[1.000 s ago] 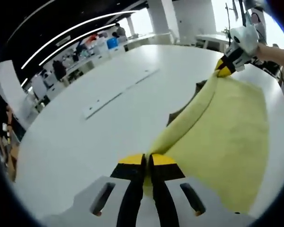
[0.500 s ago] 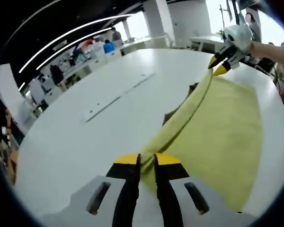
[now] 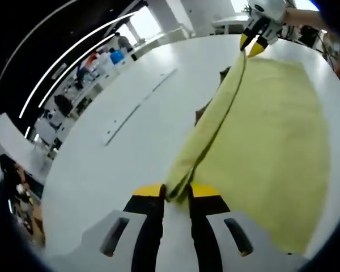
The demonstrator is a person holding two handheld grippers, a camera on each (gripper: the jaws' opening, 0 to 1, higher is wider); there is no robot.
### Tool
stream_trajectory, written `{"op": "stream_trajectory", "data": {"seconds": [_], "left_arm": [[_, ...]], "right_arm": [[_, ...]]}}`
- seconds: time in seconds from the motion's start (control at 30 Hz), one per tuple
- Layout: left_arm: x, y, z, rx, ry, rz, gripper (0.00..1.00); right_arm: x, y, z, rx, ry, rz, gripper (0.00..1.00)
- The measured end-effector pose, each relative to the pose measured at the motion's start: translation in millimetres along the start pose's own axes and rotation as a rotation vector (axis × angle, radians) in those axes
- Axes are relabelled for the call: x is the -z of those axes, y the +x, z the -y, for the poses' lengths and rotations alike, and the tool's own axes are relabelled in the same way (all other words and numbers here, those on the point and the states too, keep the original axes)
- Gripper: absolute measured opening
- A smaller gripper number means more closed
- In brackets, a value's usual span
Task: Fold the garment on the visible template until the final outline fits inside the template.
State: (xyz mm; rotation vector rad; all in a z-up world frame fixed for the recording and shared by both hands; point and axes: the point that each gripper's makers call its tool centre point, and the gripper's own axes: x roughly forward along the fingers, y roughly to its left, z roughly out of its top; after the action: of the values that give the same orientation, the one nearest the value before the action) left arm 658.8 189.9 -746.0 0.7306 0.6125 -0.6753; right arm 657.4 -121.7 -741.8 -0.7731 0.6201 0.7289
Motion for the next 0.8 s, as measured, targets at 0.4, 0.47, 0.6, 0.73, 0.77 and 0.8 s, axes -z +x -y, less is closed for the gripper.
{"op": "stream_trajectory", "data": {"seconds": [0.4,0.47,0.6,0.73,0.77,0.8], "left_arm": [[0.1,2,-3.8,-0.018,0.015,0.005,0.0],[0.3,1,-4.9,-0.019,0.003,0.01,0.0],[-4.7,-4,-8.9,-0.027,-0.017,0.041,0.0],[-13.8,-9,-19.5,-0.058,-0.112,0.089,0.0],[-15.8,-10,-21.5,-0.061,-0.13,0.096,0.0],[-19.2,-11,-23.4,-0.061,-0.17,0.108,0.0]], "right_arm": [[7.3,11,-6,-0.009,-0.05,-0.037,0.0],[7.2,11,-5,-0.002,-0.06,-0.039,0.0],[4.3,8,-2,0.006,-0.047,-0.033,0.0],[-6.2,0,8,0.042,-0.021,0.012,0.0],[-8.8,-1,11,0.05,-0.01,0.027,0.0],[-11.5,-1,15,0.066,0.024,0.046,0.0]]}}
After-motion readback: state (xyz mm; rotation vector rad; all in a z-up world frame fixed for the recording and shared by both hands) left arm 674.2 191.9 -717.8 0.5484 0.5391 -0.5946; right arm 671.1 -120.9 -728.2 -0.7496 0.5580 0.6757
